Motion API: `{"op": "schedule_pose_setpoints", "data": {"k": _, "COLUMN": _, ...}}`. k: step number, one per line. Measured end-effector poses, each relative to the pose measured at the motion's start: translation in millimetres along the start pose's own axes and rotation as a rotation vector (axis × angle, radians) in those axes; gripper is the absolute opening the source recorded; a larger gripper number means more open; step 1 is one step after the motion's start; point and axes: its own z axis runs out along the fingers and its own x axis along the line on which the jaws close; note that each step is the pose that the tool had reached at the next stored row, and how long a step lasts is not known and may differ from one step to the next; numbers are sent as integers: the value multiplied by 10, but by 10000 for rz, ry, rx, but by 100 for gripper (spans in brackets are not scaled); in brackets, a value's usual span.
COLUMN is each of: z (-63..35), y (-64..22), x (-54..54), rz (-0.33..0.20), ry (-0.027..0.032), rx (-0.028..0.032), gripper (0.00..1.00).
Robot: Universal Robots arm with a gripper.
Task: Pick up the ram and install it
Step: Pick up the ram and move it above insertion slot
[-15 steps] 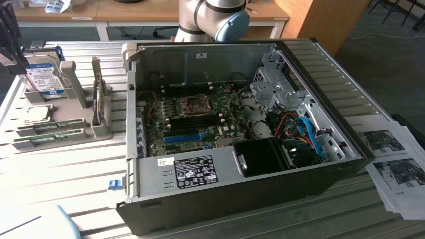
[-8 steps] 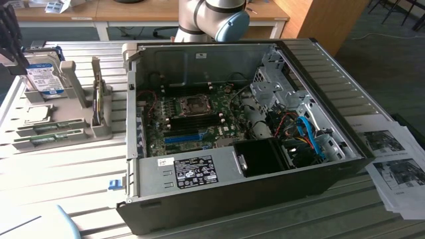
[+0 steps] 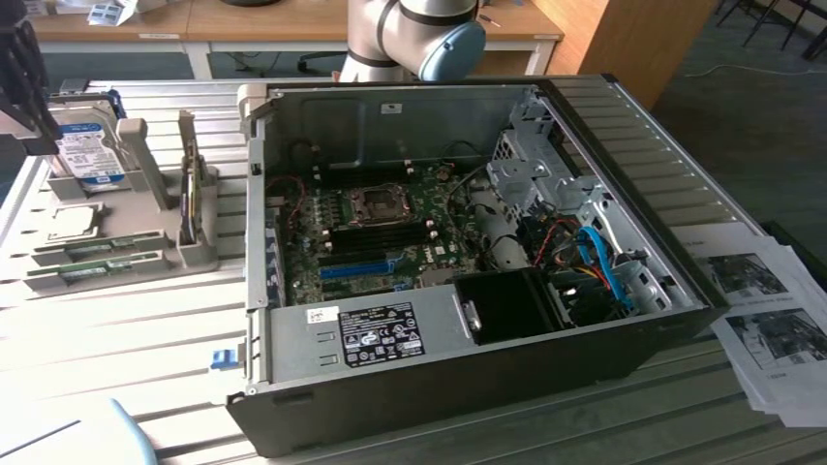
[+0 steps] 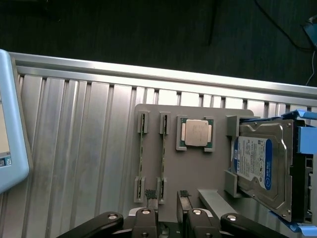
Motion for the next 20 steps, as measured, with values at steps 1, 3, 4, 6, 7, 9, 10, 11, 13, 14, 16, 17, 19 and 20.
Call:
{"op": "schedule_pose_setpoints", "data": {"k": 1, "z": 13, "y": -1, "x": 0, "rz": 1, "ry": 0, "rx": -1, "gripper": 29}}
{"op": "schedule_pose_setpoints", "data": {"k": 3, "z": 41, "y": -2, "x": 1, "rz": 0, "ry": 0, "rx": 0, "gripper": 29}}
{"op": "schedule_pose_setpoints", "data": {"k": 4, "z": 57, "y": -3, "x": 1, "rz": 0, "ry": 0, "rx": 0, "gripper": 29}}
{"op": "schedule_pose_setpoints", "data": {"k": 6, "z": 86, "y": -4, "x": 1, "rz": 0, "ry": 0, "rx": 1, "gripper": 29}}
{"op": "schedule_pose_setpoints", "data": {"k": 7, "z": 100, "y": -5, "x": 2, "rz": 0, "ry": 0, "rx": 0, "gripper": 29}}
{"op": "schedule_pose_setpoints", "data": {"k": 9, "z": 126, "y": -6, "x": 2, "rz": 1, "ry": 0, "rx": 0, "gripper": 29}}
{"op": "schedule_pose_setpoints", "data": {"k": 10, "z": 138, "y": -6, "x": 2, "rz": 0, "ry": 0, "rx": 0, "gripper": 29}}
{"op": "schedule_pose_setpoints", "data": {"k": 11, "z": 151, "y": -7, "x": 3, "rz": 0, "ry": 0, "rx": -1, "gripper": 29}}
{"op": "schedule_pose_setpoints", "data": {"k": 13, "z": 175, "y": -8, "x": 3, "rz": 0, "ry": 0, "rx": -1, "gripper": 29}}
{"op": "schedule_pose_setpoints", "data": {"k": 14, "z": 186, "y": -8, "x": 3, "rz": 0, "ry": 0, "rx": 0, "gripper": 29}}
{"op": "schedule_pose_setpoints", "data": {"k": 16, "z": 206, "y": -9, "x": 3, "rz": 1, "ry": -1, "rx": 1, "gripper": 29}}
{"op": "schedule_pose_setpoints", "data": {"k": 17, "z": 217, "y": -10, "x": 4, "rz": 0, "ry": 0, "rx": 1, "gripper": 29}}
{"op": "schedule_pose_setpoints", "data": {"k": 19, "z": 240, "y": -11, "x": 4, "rz": 1, "ry": 0, "rx": 0, "gripper": 29}}
{"op": "schedule_pose_setpoints", "data": {"k": 20, "z": 252, "y": -11, "x": 4, "rz": 0, "ry": 0, "rx": 0, "gripper": 29}}
